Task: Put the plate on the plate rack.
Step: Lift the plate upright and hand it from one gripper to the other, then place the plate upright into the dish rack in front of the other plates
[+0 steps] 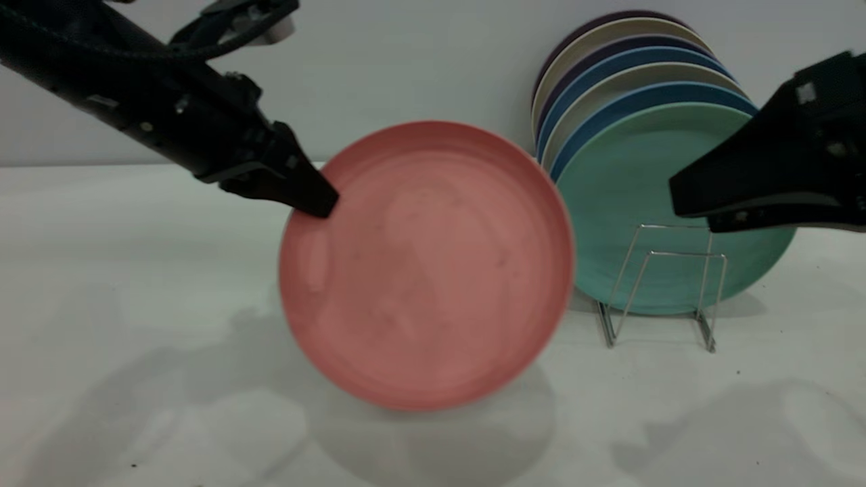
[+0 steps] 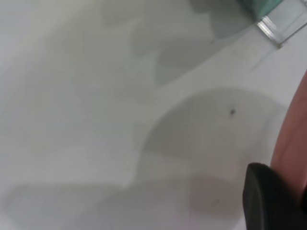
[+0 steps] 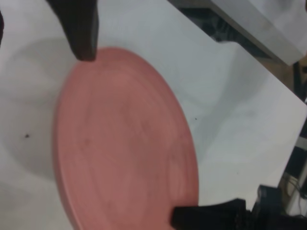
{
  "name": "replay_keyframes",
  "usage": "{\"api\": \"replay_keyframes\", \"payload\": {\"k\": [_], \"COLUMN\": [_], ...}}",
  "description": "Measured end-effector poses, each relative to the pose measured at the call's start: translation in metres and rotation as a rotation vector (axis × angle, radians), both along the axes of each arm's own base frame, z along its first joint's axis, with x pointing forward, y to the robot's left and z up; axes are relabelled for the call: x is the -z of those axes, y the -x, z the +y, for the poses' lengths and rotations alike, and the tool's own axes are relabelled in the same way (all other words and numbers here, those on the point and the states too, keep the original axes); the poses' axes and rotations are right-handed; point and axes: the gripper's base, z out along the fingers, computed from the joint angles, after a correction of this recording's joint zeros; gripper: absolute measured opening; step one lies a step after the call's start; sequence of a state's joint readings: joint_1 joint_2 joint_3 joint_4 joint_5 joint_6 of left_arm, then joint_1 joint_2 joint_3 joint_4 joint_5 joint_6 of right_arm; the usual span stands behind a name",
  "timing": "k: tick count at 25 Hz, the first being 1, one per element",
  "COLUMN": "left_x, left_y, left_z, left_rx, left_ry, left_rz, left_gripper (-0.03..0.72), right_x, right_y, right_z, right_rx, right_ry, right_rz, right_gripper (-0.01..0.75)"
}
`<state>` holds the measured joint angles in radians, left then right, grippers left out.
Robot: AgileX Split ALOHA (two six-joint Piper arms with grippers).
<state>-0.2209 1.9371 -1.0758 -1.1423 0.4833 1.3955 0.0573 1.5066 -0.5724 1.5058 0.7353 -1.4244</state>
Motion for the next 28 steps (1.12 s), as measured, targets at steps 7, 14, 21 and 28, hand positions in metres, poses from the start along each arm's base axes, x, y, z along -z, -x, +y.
{"api": "replay_keyframes", "payload": {"k": [7, 14, 21, 28], "left_x": [-0.006, -0.008, -0.011, -0.014], "left_y": [0.003, 0.008, 0.014, 0.017], "left_z": [-0.020, -0.034, -0.041, -0.044], "left_rx": [0.017, 0.035, 0.062, 0.066], "left_ry": [0.101, 0.141, 0.204, 0.245], "left_rz": [-0.011, -0.001, 0.043, 0.084], "left_gripper": [0.021, 0.021, 0.024, 0.067], "right_x": [0.018, 0.031, 0.039, 0.043], "right_y": [-0.011, -0.018, -0.027, -0.028], "right_z": [0.003, 0.003, 0.004, -0.002], "right_rx": [0.010, 0.029, 0.035, 0.028], "right_ry": [-0.055, -0.067, -0.070, -0.012], "right_rz": [0.010, 0.005, 0.013, -0.009], "right_gripper": [0.402, 0.402, 0.327, 0.073]}}
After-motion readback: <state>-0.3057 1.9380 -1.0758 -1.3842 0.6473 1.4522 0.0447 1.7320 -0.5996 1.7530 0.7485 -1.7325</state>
